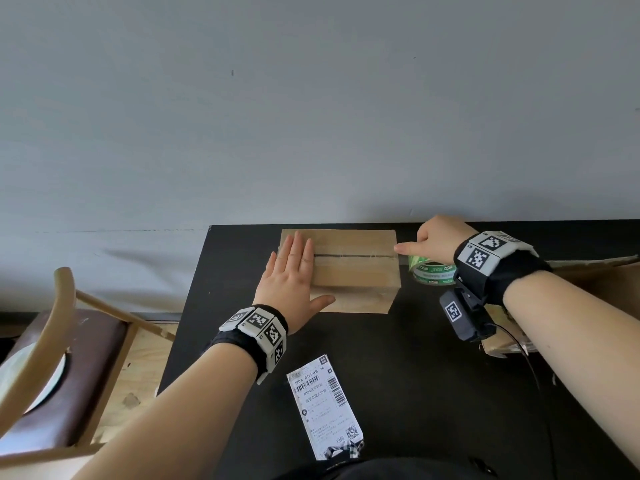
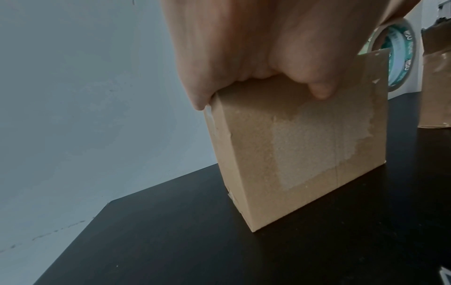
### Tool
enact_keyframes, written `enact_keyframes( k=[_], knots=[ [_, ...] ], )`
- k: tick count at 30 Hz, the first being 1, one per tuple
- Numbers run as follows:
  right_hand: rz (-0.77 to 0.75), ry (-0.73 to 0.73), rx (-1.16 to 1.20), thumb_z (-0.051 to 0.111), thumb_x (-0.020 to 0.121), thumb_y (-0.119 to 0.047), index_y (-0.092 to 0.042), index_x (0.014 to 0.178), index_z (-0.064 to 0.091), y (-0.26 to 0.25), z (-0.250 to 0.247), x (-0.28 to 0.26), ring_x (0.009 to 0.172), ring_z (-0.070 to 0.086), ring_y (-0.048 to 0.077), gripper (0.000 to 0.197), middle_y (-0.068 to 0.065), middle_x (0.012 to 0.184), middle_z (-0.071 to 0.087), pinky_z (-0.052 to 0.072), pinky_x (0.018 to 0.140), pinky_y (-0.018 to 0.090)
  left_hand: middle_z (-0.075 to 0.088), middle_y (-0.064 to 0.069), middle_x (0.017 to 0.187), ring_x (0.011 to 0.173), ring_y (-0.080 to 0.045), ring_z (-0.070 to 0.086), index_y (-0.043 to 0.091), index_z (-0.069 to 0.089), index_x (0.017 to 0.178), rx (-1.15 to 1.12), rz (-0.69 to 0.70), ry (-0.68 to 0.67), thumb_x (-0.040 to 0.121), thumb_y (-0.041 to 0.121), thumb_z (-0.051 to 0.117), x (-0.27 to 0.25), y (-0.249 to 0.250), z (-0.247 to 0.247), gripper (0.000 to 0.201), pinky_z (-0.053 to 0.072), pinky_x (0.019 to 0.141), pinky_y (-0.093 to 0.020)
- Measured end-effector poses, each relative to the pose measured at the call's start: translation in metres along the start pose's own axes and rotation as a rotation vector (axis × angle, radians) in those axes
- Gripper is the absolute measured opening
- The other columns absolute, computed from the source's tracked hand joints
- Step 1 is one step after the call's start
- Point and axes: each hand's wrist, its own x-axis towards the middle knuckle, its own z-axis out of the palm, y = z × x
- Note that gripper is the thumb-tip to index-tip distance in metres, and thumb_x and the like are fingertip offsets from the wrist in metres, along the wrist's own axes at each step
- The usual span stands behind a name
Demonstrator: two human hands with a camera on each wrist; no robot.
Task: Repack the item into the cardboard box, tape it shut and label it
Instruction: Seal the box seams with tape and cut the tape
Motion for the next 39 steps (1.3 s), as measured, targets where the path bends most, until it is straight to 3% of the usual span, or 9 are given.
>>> enact_keyframes(
  k=[7, 14, 25, 35, 39],
  knots=[
    [-0.016, -0.022, -0.018, 0.045, 0.086, -0.062, -0.011, 0.059, 0.052, 0.0, 0.005, 0.005, 0.053, 0.044, 0.014, 0.058, 0.001, 0.057, 0.047, 0.031, 0.051, 0.025, -0.02, -0.009, 0.156, 0.145, -0.023, -0.017, 0.012, -0.016, 0.148, -0.006, -0.003, 0.011, 0.088, 0.066, 0.036, 0.001, 0.0, 0.0, 0.096, -0.007, 0.116, -0.037],
    [-0.026, -0.035, 0.033, 0.045, 0.085, -0.062, -0.013, 0.057, 0.044, 0.005, 0.015, 0.012, 0.051, 0.037, 0.014, 0.057, -0.001, 0.053, 0.037, 0.029, 0.052, 0.025, -0.017, -0.008, 0.157, 0.145, -0.022, -0.017, 0.013, -0.014, 0.149, 0.011, -0.012, 0.001, 0.087, 0.068, 0.034, 0.001, 0.001, 0.0, 0.095, -0.008, 0.116, -0.038],
    [-0.02, -0.019, 0.094, 0.049, 0.084, -0.062, -0.013, 0.056, 0.044, 0.007, 0.019, 0.013, 0.052, 0.039, 0.014, 0.056, 0.0, 0.054, 0.039, 0.029, 0.052, 0.025, -0.011, -0.011, 0.158, 0.145, -0.023, -0.014, 0.01, -0.008, 0.15, -0.04, -0.139, 0.004, 0.079, 0.076, 0.007, 0.007, 0.032, -0.007, 0.097, -0.008, 0.119, -0.04],
    [-0.017, 0.01, 0.172, 0.052, 0.081, -0.063, -0.01, 0.059, 0.053, 0.01, 0.023, 0.012, 0.054, 0.046, 0.015, 0.057, 0.001, 0.055, 0.046, 0.033, 0.055, 0.028, -0.015, -0.007, 0.158, 0.145, -0.019, -0.016, 0.012, -0.011, 0.149, 0.02, 0.136, -0.007, 0.085, 0.071, 0.014, 0.019, 0.085, -0.004, 0.09, -0.009, 0.118, -0.041],
    [-0.012, 0.014, 0.215, 0.052, 0.082, -0.063, -0.01, 0.062, 0.057, 0.014, 0.025, 0.012, 0.057, 0.049, 0.014, 0.057, 0.001, 0.058, 0.051, 0.034, 0.054, 0.027, -0.013, -0.008, 0.158, 0.145, -0.021, -0.014, 0.01, -0.008, 0.149, 0.026, 0.143, 0.007, 0.088, 0.069, 0.021, 0.024, 0.098, -0.004, 0.09, -0.008, 0.118, -0.042]
  ],
)
